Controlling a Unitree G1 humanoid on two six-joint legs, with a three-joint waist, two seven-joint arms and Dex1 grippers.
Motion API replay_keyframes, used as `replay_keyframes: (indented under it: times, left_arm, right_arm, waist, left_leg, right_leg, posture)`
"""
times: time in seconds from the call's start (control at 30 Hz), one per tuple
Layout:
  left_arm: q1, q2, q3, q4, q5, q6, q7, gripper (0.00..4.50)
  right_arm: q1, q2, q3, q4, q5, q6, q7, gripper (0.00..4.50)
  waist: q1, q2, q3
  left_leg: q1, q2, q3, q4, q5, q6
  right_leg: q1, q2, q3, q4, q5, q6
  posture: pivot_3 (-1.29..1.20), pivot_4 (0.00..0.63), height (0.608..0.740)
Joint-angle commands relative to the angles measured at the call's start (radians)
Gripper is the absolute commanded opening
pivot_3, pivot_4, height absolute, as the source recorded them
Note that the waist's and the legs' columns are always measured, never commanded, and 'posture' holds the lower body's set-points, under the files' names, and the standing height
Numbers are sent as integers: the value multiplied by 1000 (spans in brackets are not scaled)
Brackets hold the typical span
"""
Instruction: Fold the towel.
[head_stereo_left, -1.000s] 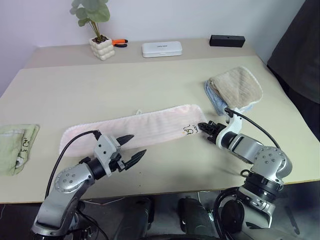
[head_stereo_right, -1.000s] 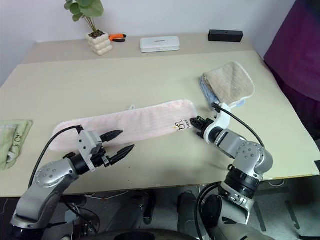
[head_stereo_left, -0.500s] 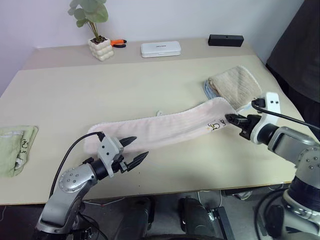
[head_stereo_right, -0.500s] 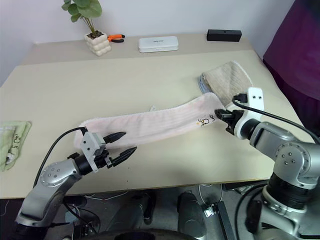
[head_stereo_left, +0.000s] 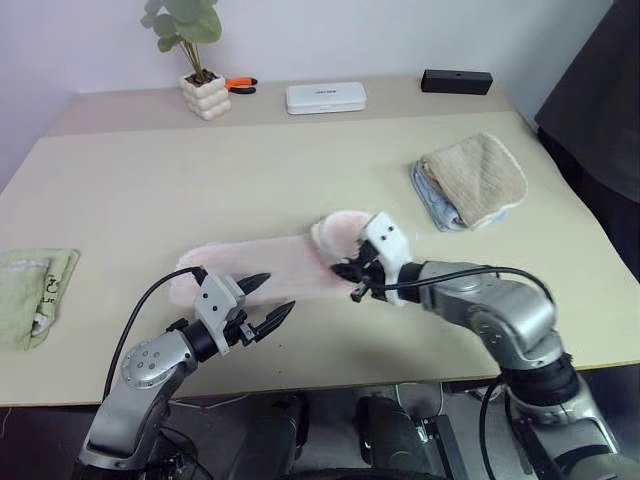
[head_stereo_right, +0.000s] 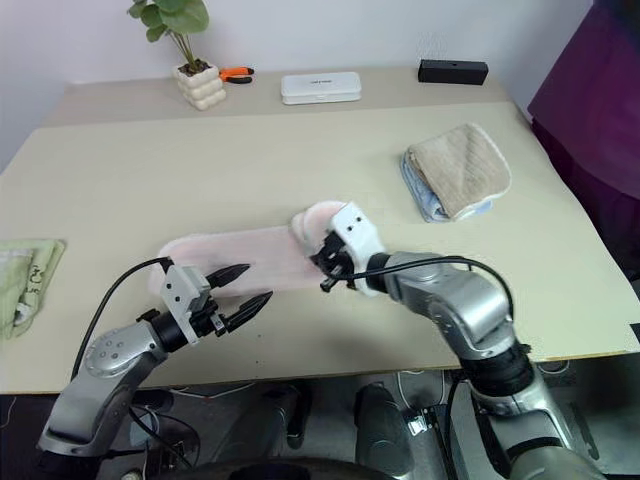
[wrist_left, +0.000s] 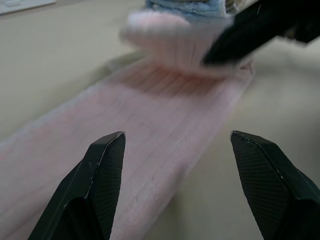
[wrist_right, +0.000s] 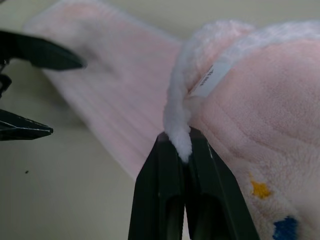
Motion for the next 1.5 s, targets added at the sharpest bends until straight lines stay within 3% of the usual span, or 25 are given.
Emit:
replay_keyframes:
  times: [0.03,0.13,0.4,0.5,0.57,0.77,0.9,1.03,1.3,1.4,1.5]
  left_arm:
    - [10,4,17,-45,-3,4,14,3427]
    - [7,6,15,-53,-4,14,22,3427]
    - [7,5,20,-50,-8,21,27,3427]
    - [7,0,30,-40,-16,19,27,3427]
    - [6,-1,35,-33,-18,16,25,3427]
    - [19,-13,40,-31,-13,10,40,3427]
    - [38,-18,54,-42,-14,11,49,3427]
    - [89,-30,76,-78,-20,22,80,3427]
    - [191,-64,125,-164,-50,59,155,3427]
    - [267,-119,168,-209,-119,110,219,3427]
    - [333,-190,221,-240,-244,187,288,4205]
  right_arm:
    - [-26,6,31,18,-58,-70,25,12]
    - [-27,19,25,35,-65,-80,42,12]
    - [9,-70,-57,-54,-32,-168,198,3809]
    - [-20,-69,-160,-9,7,-206,225,3679]
    - [-47,-50,-195,43,8,-217,213,2901]
    - [-107,-5,-87,293,-178,-389,204,28]
    - [-108,41,-29,363,-217,-445,254,28]
    - [-63,54,107,425,-335,-526,283,28]
    - [-107,56,32,418,-370,-604,285,28]
    - [-145,20,-4,369,-349,-649,352,822]
    - [-167,-6,-5,330,-350,-697,415,2265]
  waist:
    - [0,0,0]
    - [-1,0,0]
    - [-2,0,0]
    - [-2,0,0]
    - [-5,0,0]
    - [-4,-1,0]
    - [-5,0,0]
    - [-5,-1,0]
    - [-5,-1,0]
    - [-5,-1,0]
    - [-7,-1,0]
  left_leg:
    - [0,0,0,0,0,0]
    - [0,0,0,0,0,0]
    - [0,0,0,0,0,0]
    - [0,0,0,0,0,0]
    - [0,0,0,0,0,0]
    - [1,0,0,0,0,0]
    - [1,0,0,-1,0,0]
    - [1,0,0,0,0,0]
    - [1,0,0,0,0,-1]
    - [1,0,0,0,0,-1]
    - [1,0,0,0,0,0]
  right_leg:
    - [0,0,0,0,0,0]
    - [0,0,0,0,0,0]
    - [0,0,0,1,0,0]
    - [0,0,0,0,0,0]
    - [0,0,0,0,0,0]
    - [0,0,0,1,0,0]
    - [0,0,0,1,0,0]
    - [0,0,0,1,0,0]
    - [0,1,0,1,0,0]
    - [0,1,0,1,0,0]
    - [0,1,0,1,0,0]
  posture:
    - [0,150,740]
    - [0,150,740]
    - [0,150,740]
    - [0,150,740]
    - [0,150,740]
    - [0,150,740]
    - [0,150,740]
    - [0,150,740]
    - [0,150,740]
    - [0,150,740]
    - [0,150,740]
